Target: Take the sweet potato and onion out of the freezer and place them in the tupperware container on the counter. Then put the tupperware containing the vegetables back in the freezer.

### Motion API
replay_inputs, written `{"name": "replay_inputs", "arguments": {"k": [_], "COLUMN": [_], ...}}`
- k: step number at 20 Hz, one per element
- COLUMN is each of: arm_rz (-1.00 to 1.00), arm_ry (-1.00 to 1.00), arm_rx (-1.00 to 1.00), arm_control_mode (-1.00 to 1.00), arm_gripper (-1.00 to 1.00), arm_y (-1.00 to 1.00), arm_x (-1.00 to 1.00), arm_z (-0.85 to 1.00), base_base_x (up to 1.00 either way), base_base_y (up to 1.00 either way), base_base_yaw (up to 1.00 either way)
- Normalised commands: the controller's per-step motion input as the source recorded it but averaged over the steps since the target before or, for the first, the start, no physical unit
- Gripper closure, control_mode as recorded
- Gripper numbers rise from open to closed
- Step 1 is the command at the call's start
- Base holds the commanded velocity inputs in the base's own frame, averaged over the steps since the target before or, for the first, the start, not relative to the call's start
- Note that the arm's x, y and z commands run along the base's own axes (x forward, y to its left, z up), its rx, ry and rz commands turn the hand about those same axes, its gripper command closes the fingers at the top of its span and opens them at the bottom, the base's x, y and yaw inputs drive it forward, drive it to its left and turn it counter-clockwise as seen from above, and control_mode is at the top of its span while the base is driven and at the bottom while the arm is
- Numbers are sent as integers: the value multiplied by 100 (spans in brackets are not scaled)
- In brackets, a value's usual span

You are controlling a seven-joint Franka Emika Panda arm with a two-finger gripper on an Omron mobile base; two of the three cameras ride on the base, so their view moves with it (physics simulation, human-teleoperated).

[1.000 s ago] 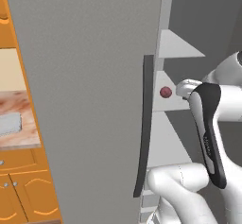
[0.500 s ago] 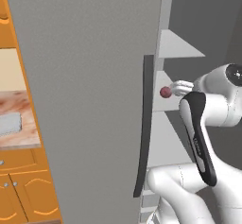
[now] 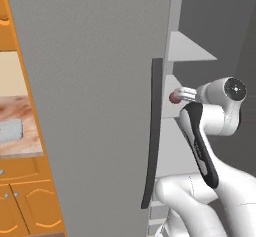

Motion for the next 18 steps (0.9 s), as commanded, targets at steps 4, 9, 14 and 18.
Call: {"name": "replay_inputs", "arguments": {"k": [4,9,14,18], "arm_rz": [-8,-8,-5,-1], "arm_ry": [0,1,0,0], "arm_rx": [0,0,0,0], "arm_control_mode": [-100,-100,-100,-100], "arm_gripper": [-100,-100,-100,-100], "arm_y": [-5,-10,-19,-21], "arm_x": [41,34,25,27], "arm_z": [0,-2,-15,-19], "base_base_x": [0,0,0,0], "base_base_y": [0,0,0,0], "base_base_yaw": [0,0,0,0]}}
